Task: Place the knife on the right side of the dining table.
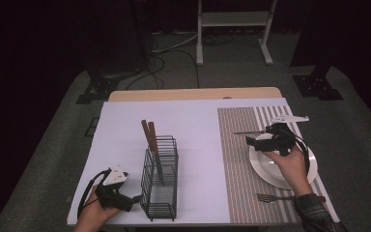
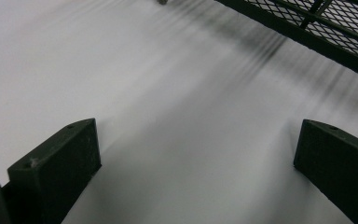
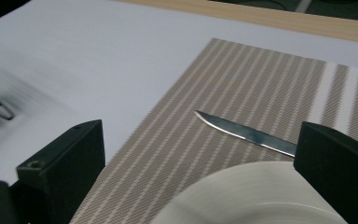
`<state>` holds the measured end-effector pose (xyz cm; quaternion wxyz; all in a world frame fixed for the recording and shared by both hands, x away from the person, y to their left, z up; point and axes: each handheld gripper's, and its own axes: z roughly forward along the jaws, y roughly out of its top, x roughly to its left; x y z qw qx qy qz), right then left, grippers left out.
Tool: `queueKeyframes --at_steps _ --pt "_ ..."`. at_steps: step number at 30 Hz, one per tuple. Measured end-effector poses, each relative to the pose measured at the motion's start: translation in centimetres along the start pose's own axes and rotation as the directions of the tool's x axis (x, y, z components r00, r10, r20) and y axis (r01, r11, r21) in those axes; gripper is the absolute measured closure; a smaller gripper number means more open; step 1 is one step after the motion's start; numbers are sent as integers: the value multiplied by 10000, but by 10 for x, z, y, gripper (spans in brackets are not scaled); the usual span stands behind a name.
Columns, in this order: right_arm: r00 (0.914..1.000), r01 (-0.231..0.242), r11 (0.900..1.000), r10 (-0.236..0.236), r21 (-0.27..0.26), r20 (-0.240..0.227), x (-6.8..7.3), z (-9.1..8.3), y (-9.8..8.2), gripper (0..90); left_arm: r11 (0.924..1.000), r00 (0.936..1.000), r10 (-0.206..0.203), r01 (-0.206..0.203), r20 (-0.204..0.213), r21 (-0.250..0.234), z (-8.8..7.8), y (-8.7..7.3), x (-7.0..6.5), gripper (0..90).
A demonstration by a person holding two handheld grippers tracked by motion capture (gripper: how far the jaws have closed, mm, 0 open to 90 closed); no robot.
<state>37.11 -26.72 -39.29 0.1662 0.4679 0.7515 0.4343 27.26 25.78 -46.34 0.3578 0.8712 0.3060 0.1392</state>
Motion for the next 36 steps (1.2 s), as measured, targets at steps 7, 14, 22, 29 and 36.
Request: queueKeyframes --at_steps 7,14,22,29,36 --pt "9968 594 9981 -583 170 -548 29 2 -5 12 10000 10000 -7 7 1 -5 0 0 0 0" --pt "9768 1691 9830 -1573 722 -1455 75 15 -23 12 10000 10000 -2 2 0 0 0 0 0 0" --pt "9329 3029 9451 -2675 1230 -2412 123 36 -42 12 10000 10000 3 -3 -1 1 0 0 0 0" --pt "8664 4256 8935 -3567 1431 -3494 161 54 -60 11 10000 10000 -1 1 -3 -18 0 0 0 0" --pt "8329 4784 8641 -3899 1567 -3927 178 65 -74 9 10000 10000 2 -2 -2 -16 0 0 0 0"
